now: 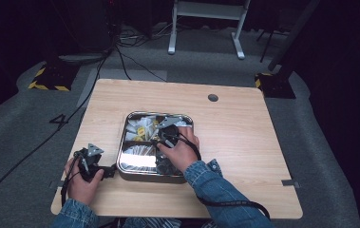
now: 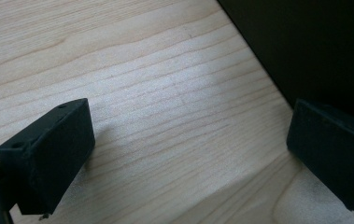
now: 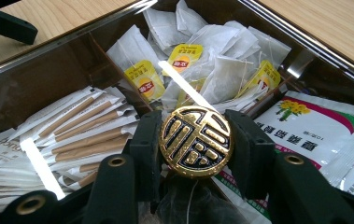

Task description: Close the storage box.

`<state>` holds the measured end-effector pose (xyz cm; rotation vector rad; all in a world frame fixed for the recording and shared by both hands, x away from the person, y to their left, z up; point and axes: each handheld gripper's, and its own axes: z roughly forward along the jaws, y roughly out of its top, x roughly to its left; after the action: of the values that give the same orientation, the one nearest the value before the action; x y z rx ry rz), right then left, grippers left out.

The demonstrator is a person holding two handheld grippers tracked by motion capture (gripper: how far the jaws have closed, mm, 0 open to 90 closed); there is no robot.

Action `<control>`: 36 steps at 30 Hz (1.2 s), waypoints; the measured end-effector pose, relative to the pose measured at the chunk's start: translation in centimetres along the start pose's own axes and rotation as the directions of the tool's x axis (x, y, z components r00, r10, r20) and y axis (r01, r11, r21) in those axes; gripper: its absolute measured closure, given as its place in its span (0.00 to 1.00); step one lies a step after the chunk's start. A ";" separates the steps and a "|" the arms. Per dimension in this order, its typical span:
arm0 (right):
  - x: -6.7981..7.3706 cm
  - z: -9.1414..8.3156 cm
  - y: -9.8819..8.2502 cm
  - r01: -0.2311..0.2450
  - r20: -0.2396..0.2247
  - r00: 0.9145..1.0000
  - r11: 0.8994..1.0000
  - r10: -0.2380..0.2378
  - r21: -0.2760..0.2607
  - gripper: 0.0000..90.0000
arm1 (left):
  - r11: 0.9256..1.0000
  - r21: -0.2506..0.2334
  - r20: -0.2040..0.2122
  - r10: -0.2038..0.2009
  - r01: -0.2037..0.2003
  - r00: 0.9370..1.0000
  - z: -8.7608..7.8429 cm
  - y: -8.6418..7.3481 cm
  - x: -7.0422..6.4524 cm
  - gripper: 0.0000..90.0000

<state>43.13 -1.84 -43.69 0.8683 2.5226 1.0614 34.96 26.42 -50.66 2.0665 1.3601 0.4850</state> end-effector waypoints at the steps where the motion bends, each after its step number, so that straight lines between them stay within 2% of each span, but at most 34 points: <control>1: 0.1 0.0 0.0 -0.001 0.005 1.000 1.000 0.001 -0.001 0.65 | 1.000 0.000 0.000 0.000 0.000 1.000 0.0 0.0 0.0 0.01; 11: -0.1 0.0 -0.1 0.010 -0.010 1.000 1.000 -0.010 -0.008 0.65 | 1.000 0.000 0.000 0.000 0.000 1.000 0.0 0.0 0.0 0.01; 14: -0.3 0.0 0.1 0.016 -0.037 0.999 0.999 -0.017 -0.030 0.55 | 1.000 0.000 -0.001 0.000 0.000 1.000 0.0 0.0 0.0 0.01; 18: -0.6 -0.6 0.5 0.009 -0.050 0.999 0.998 -0.012 -0.062 0.49 | 1.000 0.000 -0.001 0.001 -0.001 1.000 0.0 0.0 0.0 0.02; 27: -2.0 -4.7 1.5 0.013 -0.069 0.997 0.991 -0.022 -0.130 0.45 | 1.000 -0.001 0.002 0.004 -0.004 1.000 -0.2 -0.2 -0.1 0.02; 30: -2.4 -5.6 1.5 0.014 -0.063 0.998 0.991 -0.022 -0.133 0.45 | 1.000 0.002 0.007 0.008 -0.008 1.000 -0.3 -0.3 -0.1 0.02; 31: -3.1 -6.8 1.2 0.010 -0.058 0.998 0.990 -0.019 -0.142 0.45 | 1.000 0.002 0.006 0.010 -0.010 1.000 -0.3 -0.3 -0.1 0.02; 34: -3.8 -8.1 0.8 -0.003 -0.051 0.999 0.988 -0.005 -0.152 0.45 | 1.000 0.002 0.006 0.010 -0.010 1.000 -0.3 -0.3 -0.1 0.02; 36: -4.0 -8.4 0.7 -0.005 -0.046 0.999 0.988 -0.002 -0.157 0.45 | 1.000 0.001 0.006 0.010 -0.010 1.000 -0.3 -0.3 -0.1 0.02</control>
<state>42.74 -8.65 -37.25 0.8111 2.4349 1.2739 34.58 26.53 -50.63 2.0753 1.3478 0.4823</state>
